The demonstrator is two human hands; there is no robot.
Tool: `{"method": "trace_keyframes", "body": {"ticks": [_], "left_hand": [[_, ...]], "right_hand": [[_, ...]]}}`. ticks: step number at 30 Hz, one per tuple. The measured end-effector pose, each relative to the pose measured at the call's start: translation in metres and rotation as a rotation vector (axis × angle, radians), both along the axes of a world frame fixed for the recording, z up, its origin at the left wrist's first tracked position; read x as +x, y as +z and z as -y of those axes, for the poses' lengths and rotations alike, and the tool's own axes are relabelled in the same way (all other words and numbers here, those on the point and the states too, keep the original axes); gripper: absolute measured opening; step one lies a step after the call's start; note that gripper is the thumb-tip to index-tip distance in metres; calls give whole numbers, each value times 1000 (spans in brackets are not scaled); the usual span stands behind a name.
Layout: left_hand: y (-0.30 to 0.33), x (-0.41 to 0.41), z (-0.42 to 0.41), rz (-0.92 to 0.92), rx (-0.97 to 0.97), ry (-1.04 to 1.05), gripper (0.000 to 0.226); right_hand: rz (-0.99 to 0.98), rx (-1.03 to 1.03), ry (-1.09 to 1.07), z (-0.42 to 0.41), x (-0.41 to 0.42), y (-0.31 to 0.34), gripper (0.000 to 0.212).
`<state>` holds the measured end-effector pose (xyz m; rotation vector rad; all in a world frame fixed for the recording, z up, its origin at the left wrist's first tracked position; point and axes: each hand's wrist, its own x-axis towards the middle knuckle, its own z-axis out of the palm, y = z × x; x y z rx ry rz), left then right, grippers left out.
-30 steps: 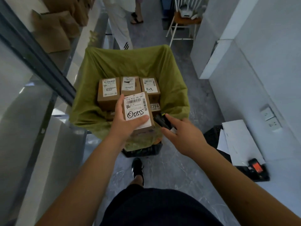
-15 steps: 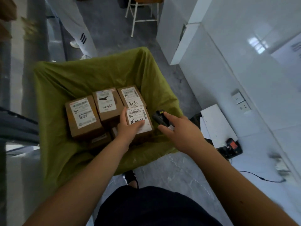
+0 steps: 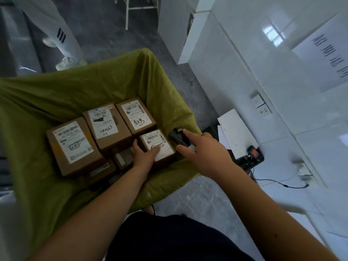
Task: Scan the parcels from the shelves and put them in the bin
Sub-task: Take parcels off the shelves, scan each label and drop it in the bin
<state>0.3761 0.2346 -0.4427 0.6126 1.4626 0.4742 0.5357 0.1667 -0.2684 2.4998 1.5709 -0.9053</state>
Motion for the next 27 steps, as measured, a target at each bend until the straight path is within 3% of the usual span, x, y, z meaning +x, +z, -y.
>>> {"method": "trace_keyframes", "body": {"ticks": [6, 12, 23, 27], "left_hand": [[-8, -5, -3, 64, -42, 58, 105], [-2, 2, -4, -37, -33, 122, 94], [-6, 5, 1, -303, 63, -166, 88], [-3, 8, 3, -323, 72, -153, 85]], "right_hand": [[26, -10, 7, -3, -2, -2, 70], [44, -26, 32, -4, -4, -2, 70], [46, -48, 103, -2, -2, 1, 70], [-3, -32, 124, -3, 3, 1, 70]]}}
